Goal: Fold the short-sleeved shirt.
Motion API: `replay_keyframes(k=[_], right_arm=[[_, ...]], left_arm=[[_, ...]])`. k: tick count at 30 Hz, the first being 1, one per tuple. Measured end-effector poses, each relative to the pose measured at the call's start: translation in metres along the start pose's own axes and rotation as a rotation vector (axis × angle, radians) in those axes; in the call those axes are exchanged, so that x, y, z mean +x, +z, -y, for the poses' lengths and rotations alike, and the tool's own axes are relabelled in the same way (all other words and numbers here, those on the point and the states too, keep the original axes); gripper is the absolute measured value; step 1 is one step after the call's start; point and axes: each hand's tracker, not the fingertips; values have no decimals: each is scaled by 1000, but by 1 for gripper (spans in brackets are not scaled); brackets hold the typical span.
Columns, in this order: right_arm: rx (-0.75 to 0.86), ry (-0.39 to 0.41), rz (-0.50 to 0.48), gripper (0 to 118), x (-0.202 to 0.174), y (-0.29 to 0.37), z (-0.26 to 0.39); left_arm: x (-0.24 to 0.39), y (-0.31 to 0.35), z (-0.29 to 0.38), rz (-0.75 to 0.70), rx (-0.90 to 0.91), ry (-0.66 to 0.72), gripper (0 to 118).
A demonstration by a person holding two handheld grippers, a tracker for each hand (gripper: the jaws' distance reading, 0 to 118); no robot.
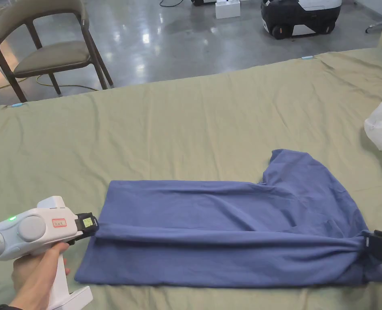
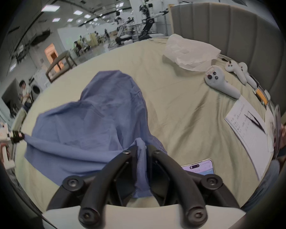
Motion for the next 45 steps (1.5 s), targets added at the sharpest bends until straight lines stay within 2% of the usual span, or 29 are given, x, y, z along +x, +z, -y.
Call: replay_keyframes(k=[1, 2, 3, 5, 8, 11, 14, 16, 17, 18, 19, 21, 22, 26, 29, 34, 38, 40, 42, 44, 45], right_arm=[[-1, 30, 19, 46, -1, 1, 1], [-5, 63, 43, 67, -1, 5, 3], [9, 77, 49, 73, 1, 11, 4], [74, 86, 35, 72, 0, 34, 8], [221, 35, -30, 72, -5, 87, 16], [378, 71, -80, 73, -15, 136, 28], [491, 109, -86, 72, -31, 178, 41], [525, 108, -137, 68, -40, 196, 46], [535, 110, -150, 60, -44, 206, 49], [557, 108, -158, 41, -47, 214, 54], [570, 112, -161, 30, -53, 221, 55], [575, 120, -155, 17, -59, 233, 60], [573, 124, -156, 2, -61, 237, 62], [584, 161, -163, 0, -67, 243, 69], [585, 184, -148, 0, -68, 240, 70], [552, 163, -167, 0, -68, 228, 70], [497, 132, -178, 0, -64, 214, 74], [460, 123, -184, 0, -62, 207, 77], [428, 121, -183, 0, -59, 200, 81], [404, 113, -176, 0, -56, 195, 85], [390, 109, -172, 0, -54, 193, 87]], left_arm=[[-3, 2, 3, -14, -9, -17, 68], [-2, 10, 7, -11, 1, -43, 77], [-2, 25, 12, 14, 54, -81, 78], [-2, 63, 25, 58, 163, -125, 78], [3, 134, 50, 110, 354, -222, 78], [12, 209, 83, 165, 564, -320, 78], [13, 254, 111, 174, 682, -305, 78], [19, 280, 129, 151, 742, -307, 75], [24, 291, 136, 139, 772, -319, 70], [26, 301, 143, 139, 803, -340, 59], [27, 309, 146, 145, 821, -354, 54], [32, 323, 150, 153, 818, -357, 46], [31, 328, 151, 159, 823, -358, 35], [34, 337, 157, 178, 844, -386, 0], [36, 334, 159, 179, 818, -400, 0], [28, 308, 153, 147, 723, -353, 0], [3, 247, 142, 245, 577, -250, 0], [-10, 205, 133, 263, 459, -192, 20], [-26, 156, 125, 218, 357, -150, 41], [-36, 112, 118, 183, 273, -131, 42], [-39, 89, 114, 135, 225, -138, 48]])
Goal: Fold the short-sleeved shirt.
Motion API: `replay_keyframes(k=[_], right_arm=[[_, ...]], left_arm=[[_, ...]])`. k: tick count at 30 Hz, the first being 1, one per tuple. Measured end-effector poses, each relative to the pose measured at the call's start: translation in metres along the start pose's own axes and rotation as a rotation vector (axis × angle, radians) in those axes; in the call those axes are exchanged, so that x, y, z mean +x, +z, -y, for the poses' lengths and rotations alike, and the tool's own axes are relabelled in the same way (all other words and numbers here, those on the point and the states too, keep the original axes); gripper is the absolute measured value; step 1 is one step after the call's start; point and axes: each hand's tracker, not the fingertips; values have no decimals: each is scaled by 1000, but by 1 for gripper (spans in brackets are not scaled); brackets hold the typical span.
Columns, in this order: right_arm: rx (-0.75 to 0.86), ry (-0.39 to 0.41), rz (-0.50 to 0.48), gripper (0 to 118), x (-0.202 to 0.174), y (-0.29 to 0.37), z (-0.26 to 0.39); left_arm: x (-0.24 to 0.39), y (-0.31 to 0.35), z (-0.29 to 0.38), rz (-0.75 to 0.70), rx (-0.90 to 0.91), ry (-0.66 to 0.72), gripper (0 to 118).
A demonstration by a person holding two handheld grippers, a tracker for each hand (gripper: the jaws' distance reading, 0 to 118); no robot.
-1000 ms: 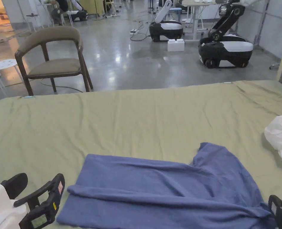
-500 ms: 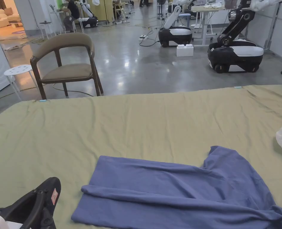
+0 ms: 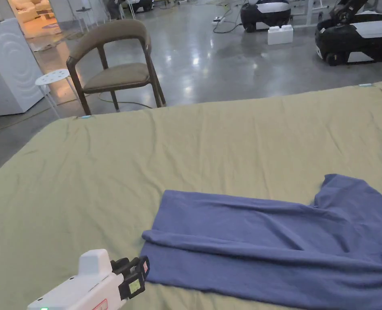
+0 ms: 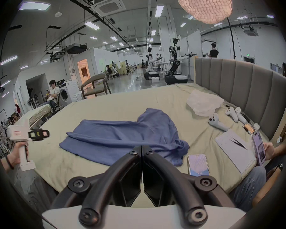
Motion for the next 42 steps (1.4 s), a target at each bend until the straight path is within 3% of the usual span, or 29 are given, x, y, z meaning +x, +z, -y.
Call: replay_keyframes(k=[3, 10, 12, 14, 18, 19, 20, 21, 22, 23, 28, 30, 31, 32, 33, 35, 37, 42], right_arm=[[-38, -11, 22, 0, 7, 1, 7], [-103, -62, 90, 0, 26, -1, 15], [-120, -86, 100, 0, 30, -4, 17], [-136, -108, 107, 0, 33, -10, 18], [-218, -217, 150, 0, 47, -43, 19], [-244, -240, 157, 2, 53, -56, 20], [-271, -253, 157, 13, 59, -74, 22], [-292, -248, 166, 44, 67, -91, 26], [-312, -242, 181, 67, 75, -108, 30], [-316, -224, 197, 76, 77, -124, 32], [-367, -248, 190, 71, 80, -180, 44], [-471, -250, 247, 54, 76, -198, 52], [-456, -252, 254, 41, 76, -199, 56], [-417, -247, 248, 11, 74, -195, 57], [-404, -243, 205, 4, 74, -192, 54], [-418, -256, 184, 4, 71, -194, 51], [-419, -211, 190, 4, 71, -194, 50], [-389, -205, 210, 4, 63, -162, 37]], left_arm=[[-16, -55, 7, -97, -107, -27, 69], [-22, -97, 10, -93, -138, 35, 67], [-15, -102, 12, -143, -156, -24, 52], [-11, -104, 9, -142, -170, -62, 45], [7, -105, 9, -146, -193, -174, 6], [11, -108, 10, -167, -209, -197, 6], [14, -111, 14, -181, -217, -222, 6], [15, -115, 14, -184, -225, -220, 6], [14, -117, 12, -184, -229, -210, 6], [13, -118, 10, -186, -234, -203, 6], [22, -103, 10, -166, -247, -187, 6], [23, -102, 10, -160, -247, -184, 6], [24, -101, 10, -159, -247, -181, 6], [23, -101, 8, -157, -250, -179, 6], [23, -99, 6, -155, -253, -175, 6], [22, -93, 1, -141, -264, -147, 3], [4, -92, -4, -123, -259, -86, 1], [-3, -29, -5, -73, -199, -4, 0]])
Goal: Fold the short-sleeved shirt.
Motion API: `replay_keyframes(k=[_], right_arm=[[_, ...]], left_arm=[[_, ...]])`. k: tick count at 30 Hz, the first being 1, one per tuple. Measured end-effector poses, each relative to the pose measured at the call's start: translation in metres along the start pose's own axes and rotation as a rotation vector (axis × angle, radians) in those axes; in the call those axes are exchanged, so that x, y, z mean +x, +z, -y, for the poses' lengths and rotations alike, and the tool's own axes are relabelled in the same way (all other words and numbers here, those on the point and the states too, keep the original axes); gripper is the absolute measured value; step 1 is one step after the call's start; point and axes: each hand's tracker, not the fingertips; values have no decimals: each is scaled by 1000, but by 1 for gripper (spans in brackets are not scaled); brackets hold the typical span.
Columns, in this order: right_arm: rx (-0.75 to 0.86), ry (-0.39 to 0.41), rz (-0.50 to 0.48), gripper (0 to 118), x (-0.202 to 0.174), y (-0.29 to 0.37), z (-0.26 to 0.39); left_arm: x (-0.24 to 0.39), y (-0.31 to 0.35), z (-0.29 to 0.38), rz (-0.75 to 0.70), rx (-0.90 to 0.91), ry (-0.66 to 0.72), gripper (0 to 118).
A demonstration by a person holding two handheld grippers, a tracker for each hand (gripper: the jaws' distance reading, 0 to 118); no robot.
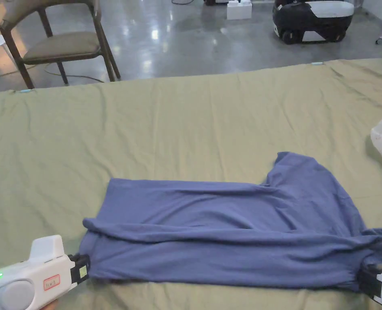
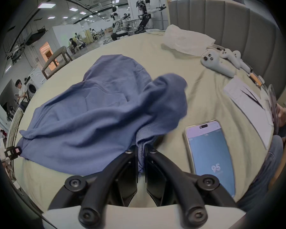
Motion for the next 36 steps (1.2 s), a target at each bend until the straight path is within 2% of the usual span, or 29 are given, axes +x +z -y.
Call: replay_keyframes(k=[6, 10, 16, 17, 19, 21, 24, 27, 30, 35, 36], right_arm=[[4, 28, -13, 4, 11, 40, 22], [-37, 35, -40, 4, 21, 64, 44], [-78, 116, -19, 4, 22, 74, 69], [-78, 117, -18, 5, 21, 72, 69], [-68, 114, -16, 15, 19, 72, 70], [-53, 136, 2, 40, 16, 73, 67], [18, 197, 8, 44, 12, 85, 64], [124, 159, -50, 47, 8, 104, 61], [233, 139, -147, 50, -2, 126, 61], [381, 235, -245, 50, -27, 163, 57], [392, 250, -264, 47, -31, 168, 56]], left_arm=[[-12, 65, 65, -16, -20, -18, 0], [-25, 98, 106, -13, -45, 44, 0], [-24, 113, 136, -25, -24, 55, 2], [-23, 112, 137, -23, -15, 44, 8], [-21, 112, 136, -32, -25, 42, 37], [-21, 113, 133, -69, -14, 21, 65], [-15, 130, 124, -91, 109, 0, 68], [1, 159, 115, -115, 300, 10, 68], [26, 186, 108, -99, 444, -50, 68], [66, 225, 97, 13, 613, -220, 67], [73, 231, 95, 24, 624, -247, 63]])
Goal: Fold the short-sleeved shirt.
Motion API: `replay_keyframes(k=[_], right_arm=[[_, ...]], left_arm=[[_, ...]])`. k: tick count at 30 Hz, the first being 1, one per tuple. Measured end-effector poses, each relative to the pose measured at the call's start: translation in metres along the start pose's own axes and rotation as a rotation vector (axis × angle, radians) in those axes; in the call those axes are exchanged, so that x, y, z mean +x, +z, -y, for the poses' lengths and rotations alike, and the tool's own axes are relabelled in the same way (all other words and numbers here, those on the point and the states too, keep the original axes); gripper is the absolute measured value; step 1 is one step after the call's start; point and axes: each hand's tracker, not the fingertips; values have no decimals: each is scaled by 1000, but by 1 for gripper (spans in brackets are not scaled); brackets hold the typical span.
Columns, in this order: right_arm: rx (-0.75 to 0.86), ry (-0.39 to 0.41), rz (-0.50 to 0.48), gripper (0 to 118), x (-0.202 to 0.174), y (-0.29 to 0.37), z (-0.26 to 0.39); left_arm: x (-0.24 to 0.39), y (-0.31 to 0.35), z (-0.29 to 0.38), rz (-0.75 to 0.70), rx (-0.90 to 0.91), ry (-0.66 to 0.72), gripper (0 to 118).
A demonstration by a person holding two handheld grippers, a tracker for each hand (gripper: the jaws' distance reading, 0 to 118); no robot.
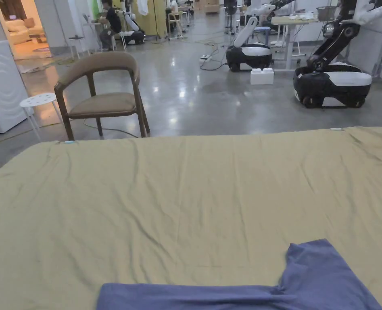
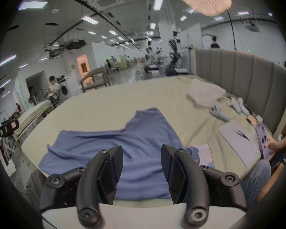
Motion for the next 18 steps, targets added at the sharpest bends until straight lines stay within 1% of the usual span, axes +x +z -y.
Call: replay_keyframes(k=[1, 2, 3, 4, 7, 8, 10, 12, 18], right_arm=[[8, 13, -11, 42, -4, 3, -3], [18, 27, -12, 34, -8, 6, -7], [35, 50, -15, 20, -12, 9, -10], [52, 69, -13, 14, -15, 12, -13], [67, 92, -3, 0, -26, 19, -22], [66, 103, 7, 0, -28, 18, -25], [75, 119, -4, 0, -31, 20, -28], [100, 117, -8, 0, -33, 21, -28], [104, 128, -27, 0, -35, 19, -31]], left_arm=[[6, 2, -5, 8, 15, -22, 59], [12, 4, -9, 6, 21, -32, 50], [18, 7, -14, 12, 31, -52, 35], [22, 9, -17, 14, 38, -62, 23], [33, 15, -24, 13, 57, -91, 5], [36, 16, -24, 13, 65, -103, 0], [38, 17, -24, 22, 72, -108, 0], [37, 16, -23, 35, 64, -105, 0], [24, 5, -20, 8, 25, -33, 0]])
